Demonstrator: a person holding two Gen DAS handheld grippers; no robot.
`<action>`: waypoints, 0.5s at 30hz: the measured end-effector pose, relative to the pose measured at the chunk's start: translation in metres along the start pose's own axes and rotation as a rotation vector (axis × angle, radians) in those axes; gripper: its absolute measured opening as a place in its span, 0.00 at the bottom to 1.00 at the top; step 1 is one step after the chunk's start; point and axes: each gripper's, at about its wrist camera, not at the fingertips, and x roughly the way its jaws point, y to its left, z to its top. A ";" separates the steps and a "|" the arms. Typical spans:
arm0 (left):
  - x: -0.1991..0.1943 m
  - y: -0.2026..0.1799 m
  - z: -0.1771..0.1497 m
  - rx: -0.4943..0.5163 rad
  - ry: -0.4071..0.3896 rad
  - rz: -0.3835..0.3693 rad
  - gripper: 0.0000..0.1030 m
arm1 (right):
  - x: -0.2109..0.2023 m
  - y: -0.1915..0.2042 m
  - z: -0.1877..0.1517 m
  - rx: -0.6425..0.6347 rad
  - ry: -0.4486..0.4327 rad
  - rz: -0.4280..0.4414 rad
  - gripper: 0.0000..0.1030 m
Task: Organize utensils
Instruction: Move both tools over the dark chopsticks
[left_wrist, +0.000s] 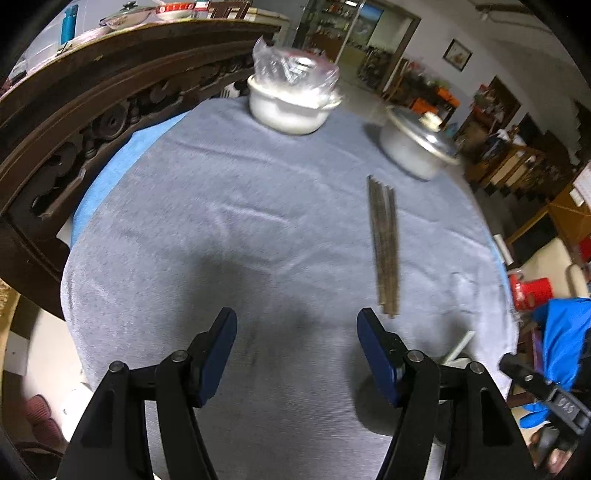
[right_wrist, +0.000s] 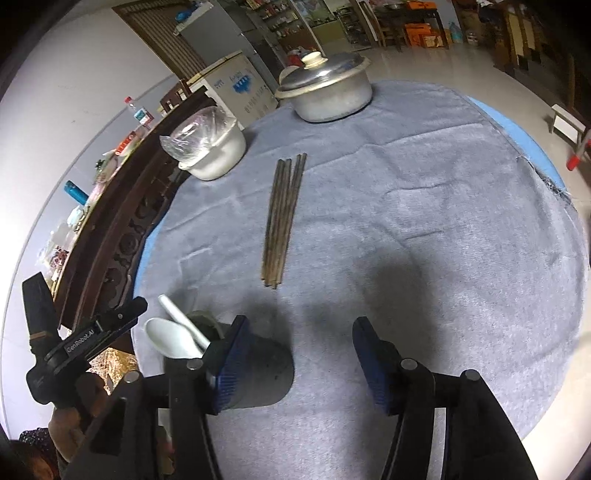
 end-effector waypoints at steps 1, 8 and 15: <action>0.004 0.001 0.000 0.005 0.010 0.011 0.66 | 0.002 -0.002 0.002 0.005 0.003 -0.004 0.60; 0.019 0.004 0.006 0.031 0.034 0.043 0.66 | 0.016 -0.011 0.015 0.019 0.039 -0.031 0.61; 0.038 0.006 0.014 0.051 0.069 0.064 0.67 | 0.047 -0.015 0.039 0.005 0.108 -0.051 0.61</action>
